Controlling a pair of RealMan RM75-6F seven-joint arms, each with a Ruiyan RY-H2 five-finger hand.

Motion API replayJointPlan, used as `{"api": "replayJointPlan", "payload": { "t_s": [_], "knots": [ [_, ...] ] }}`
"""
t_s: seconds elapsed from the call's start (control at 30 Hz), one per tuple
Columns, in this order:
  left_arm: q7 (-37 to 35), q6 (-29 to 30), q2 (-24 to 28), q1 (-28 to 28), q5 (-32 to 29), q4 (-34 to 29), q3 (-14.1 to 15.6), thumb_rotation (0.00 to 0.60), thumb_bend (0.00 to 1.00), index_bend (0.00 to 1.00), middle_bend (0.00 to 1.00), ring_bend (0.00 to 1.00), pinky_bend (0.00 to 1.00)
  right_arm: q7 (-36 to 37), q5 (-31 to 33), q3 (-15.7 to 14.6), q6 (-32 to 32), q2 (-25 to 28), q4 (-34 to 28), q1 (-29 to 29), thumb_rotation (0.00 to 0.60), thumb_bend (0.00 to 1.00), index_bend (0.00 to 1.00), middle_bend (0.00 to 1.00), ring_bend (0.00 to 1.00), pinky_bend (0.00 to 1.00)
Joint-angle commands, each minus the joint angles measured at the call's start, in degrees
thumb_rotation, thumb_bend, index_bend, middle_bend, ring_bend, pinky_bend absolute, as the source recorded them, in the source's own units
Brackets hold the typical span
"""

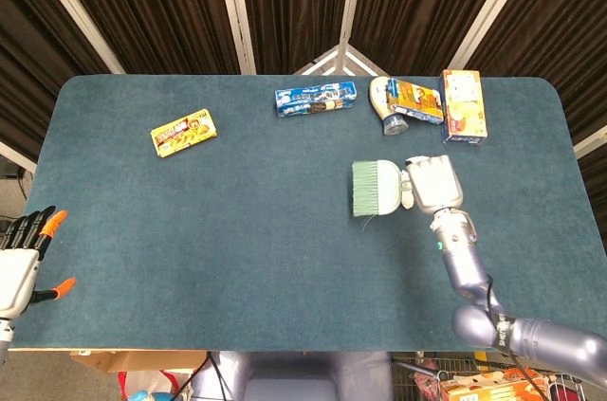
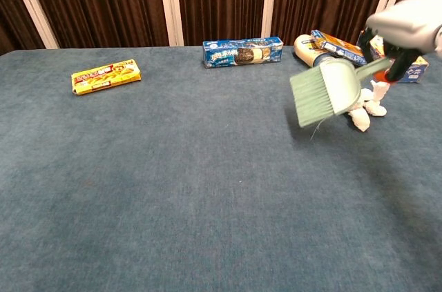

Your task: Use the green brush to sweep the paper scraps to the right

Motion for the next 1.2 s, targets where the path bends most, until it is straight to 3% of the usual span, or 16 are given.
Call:
{"api": "replayJointPlan", "payload": {
  "t_s": [0.03,0.33,0.67,0.93,1.2],
  "knots": [
    [-0.12,-0.07,0.07,-0.01,-0.05,0.02,0.02,0.600,0.05,0.00,0.00,0.00,0.00,-0.91,1.06,-1.71,-0.90,-3.15,3.71,0.78,0.600,0.66,0.83,0.96,1.00,0.99],
    [-0.23,-0.35,0.19,-0.01,-0.35,-0.05,0.08,0.600,0.05,0.00,0.00,0.00,0.00,-0.50,2.78,-3.21,-1.53,-4.58,10.64,0.16,0.600,0.66,0.83,0.96,1.00,0.99],
    [0.26,0.35,0.04,0.23,0.37,-0.30,0.29,0.600,0.05,0.00,0.00,0.00,0.00,-1.52,5.62,-3.59,0.49,1.01,12.68,-2.08,0.600,0.66,0.83,0.96,1.00,0.99],
    [0.87,0.61,-0.13,0.26,0.84,-0.45,0.43,0.600,0.05,0.00,0.00,0.00,0.00,-3.25,6.03,-3.46,3.36,6.69,11.04,-3.21,0.600,0.66,0.83,0.96,1.00,0.99],
    [0.90,0.93,-0.23,0.38,1.08,-0.52,0.48,0.600,0.05,0.00,0.00,0.00,0.00,2.98,-0.15,-1.86,6.39,12.84,0.62,-4.68,0.600,0.66,0.83,0.96,1.00,0.99]
  ]
}}
